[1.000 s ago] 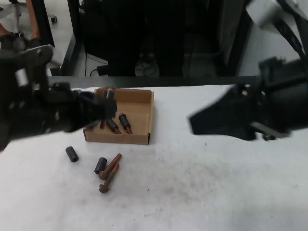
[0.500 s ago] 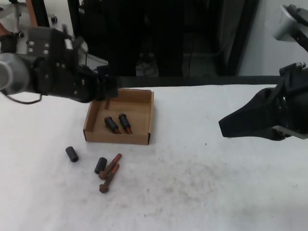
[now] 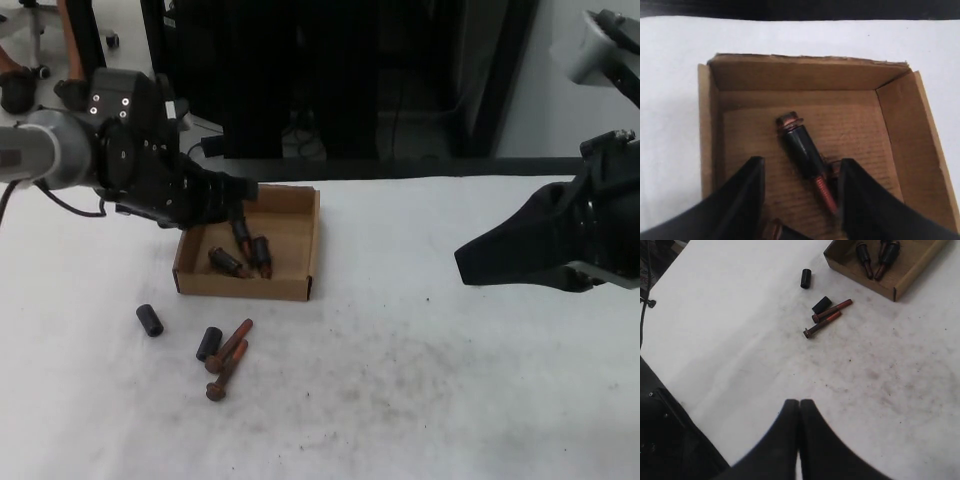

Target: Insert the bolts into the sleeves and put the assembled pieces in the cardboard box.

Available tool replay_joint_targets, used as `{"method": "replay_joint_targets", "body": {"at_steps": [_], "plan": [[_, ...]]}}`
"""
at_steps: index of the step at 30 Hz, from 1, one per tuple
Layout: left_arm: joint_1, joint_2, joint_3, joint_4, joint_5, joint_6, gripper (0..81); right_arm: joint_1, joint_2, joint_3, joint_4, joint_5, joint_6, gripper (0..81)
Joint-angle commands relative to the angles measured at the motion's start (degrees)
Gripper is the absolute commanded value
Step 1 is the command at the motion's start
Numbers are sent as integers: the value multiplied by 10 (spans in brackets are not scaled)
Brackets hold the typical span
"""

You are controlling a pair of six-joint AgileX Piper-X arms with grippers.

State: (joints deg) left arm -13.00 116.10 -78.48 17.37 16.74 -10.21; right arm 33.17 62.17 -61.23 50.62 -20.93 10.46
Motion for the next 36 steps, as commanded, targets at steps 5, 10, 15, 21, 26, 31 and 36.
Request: {"method": "replay_joint_targets", "body": {"at_steps": [5,10,15,21,26,31,36], "plan": [[-3,-16,-7,48,24,0,445,-2,-5,1,-3,-7,-6,3],[-3,-49,-7,140,43,3,258,-2,-5,1,-3,-7,-6,3],[-3,-116,1,186,58,53,4,-2,-5,1,-3,-7,-6,3],[-3,-235,54,183,35,51,8,-2,-5,1,-3,-7,-24,3],[-3,-368,150,183,22,44,8,-2,-5,1,-3,-7,-43,3],[-3,-523,259,183,21,28,8,-2,-5,1,-3,-7,-95,3],[-3,-675,339,183,13,3,8,-2,-4,1,-3,-7,-126,3]]}}
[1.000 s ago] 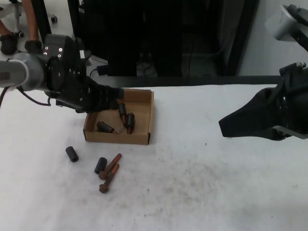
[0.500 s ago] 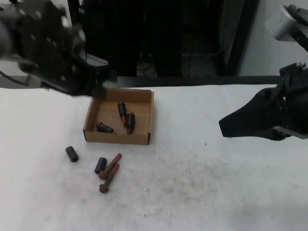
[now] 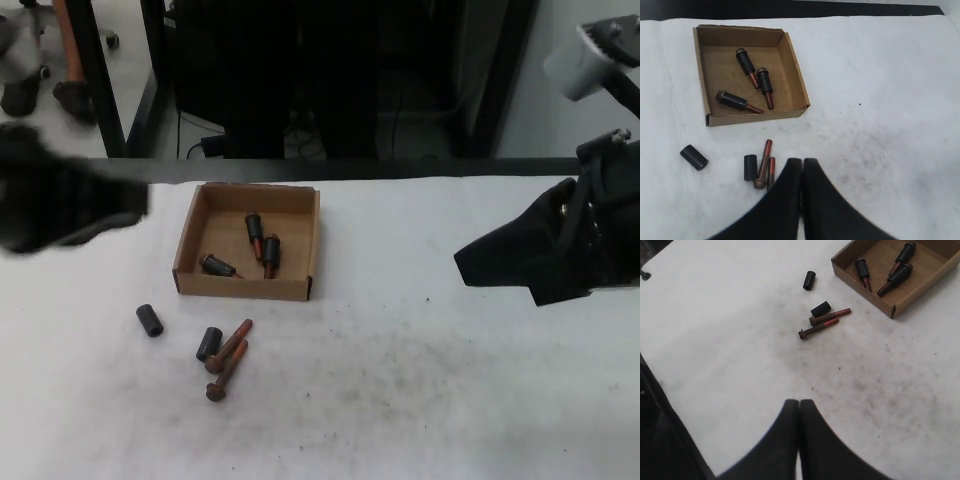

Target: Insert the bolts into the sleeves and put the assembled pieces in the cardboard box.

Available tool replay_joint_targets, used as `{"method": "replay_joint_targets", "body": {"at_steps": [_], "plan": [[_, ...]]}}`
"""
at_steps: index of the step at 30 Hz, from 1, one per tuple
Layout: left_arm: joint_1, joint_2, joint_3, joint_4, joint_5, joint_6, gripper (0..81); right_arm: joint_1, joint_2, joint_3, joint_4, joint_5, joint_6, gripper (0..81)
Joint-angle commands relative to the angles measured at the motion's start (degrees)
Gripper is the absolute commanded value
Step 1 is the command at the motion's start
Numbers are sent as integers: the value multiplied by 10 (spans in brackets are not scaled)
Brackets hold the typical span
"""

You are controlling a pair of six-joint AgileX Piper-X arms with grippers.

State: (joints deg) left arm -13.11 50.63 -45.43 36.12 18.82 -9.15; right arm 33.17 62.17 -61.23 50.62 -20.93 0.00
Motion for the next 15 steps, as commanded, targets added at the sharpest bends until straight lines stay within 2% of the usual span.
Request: {"method": "replay_joint_targets", "body": {"at_steps": [1,9,13,15], "plan": [[-2,-48,21,-4,-9,-15,8,-2,-4,1,-3,-7,-22,3],[-2,-186,84,-3,-12,-38,8,-2,3,1,-8,-7,-25,3],[-2,-205,86,-1,-12,-39,8,-2,36,1,-21,-7,-90,6],[-2,-206,86,1,-12,-40,8,-2,62,1,-40,-7,-136,50]]}}
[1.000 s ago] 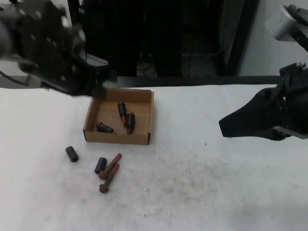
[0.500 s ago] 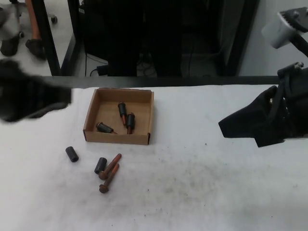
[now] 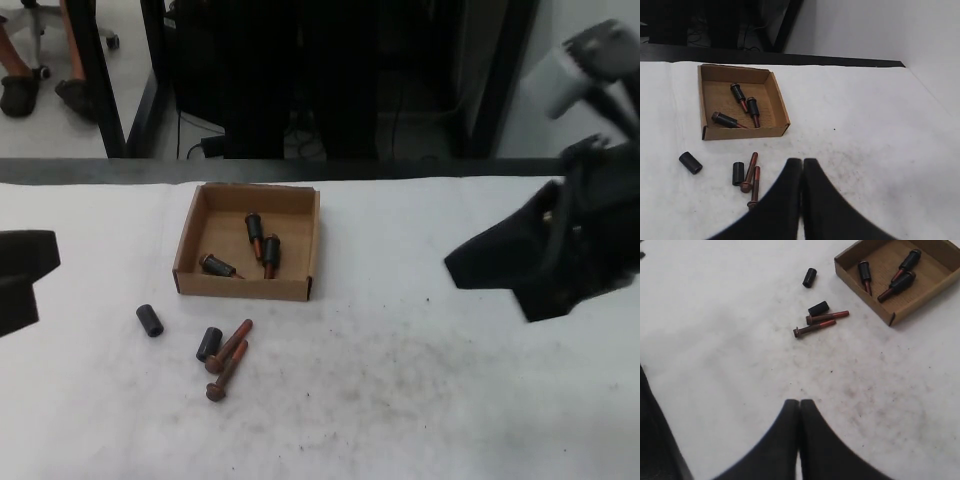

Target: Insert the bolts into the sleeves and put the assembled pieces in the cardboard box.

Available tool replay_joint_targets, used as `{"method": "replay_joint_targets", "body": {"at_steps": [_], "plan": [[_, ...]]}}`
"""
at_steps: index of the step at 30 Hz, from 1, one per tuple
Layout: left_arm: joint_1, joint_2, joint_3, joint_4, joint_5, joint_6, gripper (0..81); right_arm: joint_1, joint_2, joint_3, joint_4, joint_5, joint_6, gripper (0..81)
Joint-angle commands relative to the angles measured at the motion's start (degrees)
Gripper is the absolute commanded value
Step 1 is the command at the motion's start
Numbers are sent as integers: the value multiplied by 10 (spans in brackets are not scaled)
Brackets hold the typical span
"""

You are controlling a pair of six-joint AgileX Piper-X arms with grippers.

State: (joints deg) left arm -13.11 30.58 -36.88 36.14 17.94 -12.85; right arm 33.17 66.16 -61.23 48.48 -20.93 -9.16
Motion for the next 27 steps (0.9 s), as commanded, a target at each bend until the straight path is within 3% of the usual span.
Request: {"method": "replay_joint_targets", "body": {"at_steps": [1,4,6,11,22,27], "plan": [[-2,-6,1,0,-3,-3,8,-2,39,1,-34,-7,-61,92],[-2,-5,1,0,3,-3,8,-2,95,1,-94,-7,-102,258],[-2,-5,1,0,6,-3,8,-2,137,0,-137,-8,-118,323],[-2,-5,1,0,6,-1,8,0,235,-16,-187,-27,-238,263],[-2,-5,1,0,6,28,5,33,404,-146,-187,5,-571,264],[-2,-5,1,0,2,41,74,66,451,-188,-187,44,-703,264]]}}
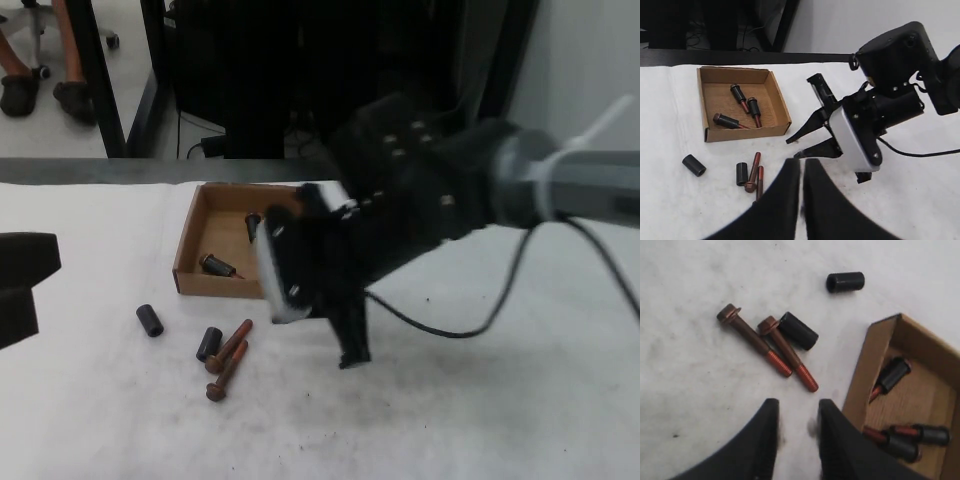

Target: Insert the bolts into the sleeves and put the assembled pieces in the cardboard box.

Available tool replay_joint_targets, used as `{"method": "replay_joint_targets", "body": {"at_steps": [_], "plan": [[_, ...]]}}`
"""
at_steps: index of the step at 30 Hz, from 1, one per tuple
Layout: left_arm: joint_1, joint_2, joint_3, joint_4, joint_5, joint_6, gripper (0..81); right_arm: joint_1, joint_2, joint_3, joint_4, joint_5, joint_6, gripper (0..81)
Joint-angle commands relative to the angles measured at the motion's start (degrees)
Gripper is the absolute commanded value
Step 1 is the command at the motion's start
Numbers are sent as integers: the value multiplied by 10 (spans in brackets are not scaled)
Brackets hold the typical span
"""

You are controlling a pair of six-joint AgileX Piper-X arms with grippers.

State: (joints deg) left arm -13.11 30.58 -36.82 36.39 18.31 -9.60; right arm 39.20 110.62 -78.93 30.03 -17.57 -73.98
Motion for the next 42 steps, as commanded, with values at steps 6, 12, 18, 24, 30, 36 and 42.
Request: {"method": "replay_joint_targets", "body": {"at_steps": [6,12,18,24,30,36,42], "plan": [[-2,-5,0,-2,-2,12,105,31,41,-20,2,10,-121,277],[-2,-5,0,-2,-10,33,105,54,49,-20,5,26,-157,340],[-2,-5,0,-2,-13,36,105,58,49,-20,-3,39,-217,341],[-2,-5,0,-2,-13,36,105,58,49,-20,-10,53,-242,341],[-2,-5,0,-2,-16,36,105,58,69,-20,-30,53,-260,341],[-2,-5,0,-2,-20,36,105,58,87,-20,-26,53,-267,341],[-2,-5,0,-2,-24,36,105,58,87,-20,-24,51,-267,341]]}}
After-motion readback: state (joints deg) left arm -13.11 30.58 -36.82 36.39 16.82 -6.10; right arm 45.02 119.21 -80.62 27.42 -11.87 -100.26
